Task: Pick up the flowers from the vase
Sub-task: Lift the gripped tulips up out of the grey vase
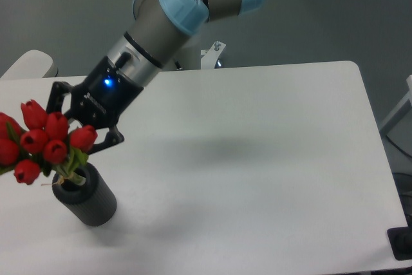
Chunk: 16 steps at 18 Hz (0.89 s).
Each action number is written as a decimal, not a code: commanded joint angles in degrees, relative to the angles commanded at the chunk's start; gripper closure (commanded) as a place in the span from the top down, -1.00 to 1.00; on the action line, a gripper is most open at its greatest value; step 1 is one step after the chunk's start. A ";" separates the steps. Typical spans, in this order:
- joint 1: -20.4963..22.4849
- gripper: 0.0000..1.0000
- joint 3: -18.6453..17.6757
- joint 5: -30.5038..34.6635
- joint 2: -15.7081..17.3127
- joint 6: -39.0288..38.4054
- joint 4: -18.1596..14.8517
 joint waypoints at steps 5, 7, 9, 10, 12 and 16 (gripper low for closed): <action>-0.09 -0.23 2.45 0.00 0.45 -2.90 0.00; -0.09 -0.24 3.42 0.00 0.36 -3.69 0.00; 0.17 -0.23 4.30 0.00 0.36 -3.78 0.00; 0.35 -0.24 4.65 0.00 0.36 -3.78 0.00; 0.88 -0.23 5.80 0.35 -0.17 -2.91 0.00; 4.56 -0.24 8.96 0.87 -3.06 0.69 -0.09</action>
